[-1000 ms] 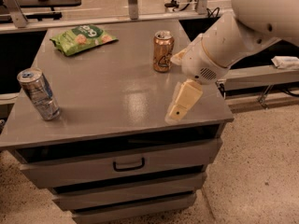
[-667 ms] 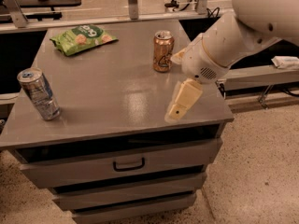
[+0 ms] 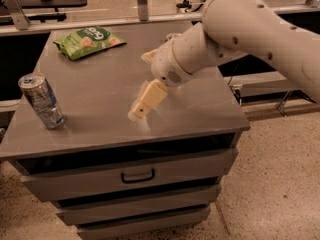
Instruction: Move redbull can near green rice chip bag
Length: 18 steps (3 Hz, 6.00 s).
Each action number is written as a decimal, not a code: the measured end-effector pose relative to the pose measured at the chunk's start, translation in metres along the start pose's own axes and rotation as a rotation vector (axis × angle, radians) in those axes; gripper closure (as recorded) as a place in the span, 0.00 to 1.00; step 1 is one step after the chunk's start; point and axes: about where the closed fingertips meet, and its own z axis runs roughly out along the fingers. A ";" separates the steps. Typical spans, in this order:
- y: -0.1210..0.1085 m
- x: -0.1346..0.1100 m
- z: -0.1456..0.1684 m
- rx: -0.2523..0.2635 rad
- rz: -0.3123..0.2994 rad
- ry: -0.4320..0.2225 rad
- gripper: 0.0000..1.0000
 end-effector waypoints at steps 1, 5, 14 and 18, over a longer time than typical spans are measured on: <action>-0.004 -0.047 0.056 -0.047 -0.026 -0.142 0.00; 0.036 -0.164 0.153 -0.332 -0.070 -0.476 0.00; -0.098 -0.126 0.071 -0.063 -0.090 -0.355 1.00; -0.231 -0.102 0.110 0.104 -0.038 -0.395 1.00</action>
Offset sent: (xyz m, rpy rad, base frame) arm 0.0259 0.1893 -0.0141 0.3226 0.0236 0.2451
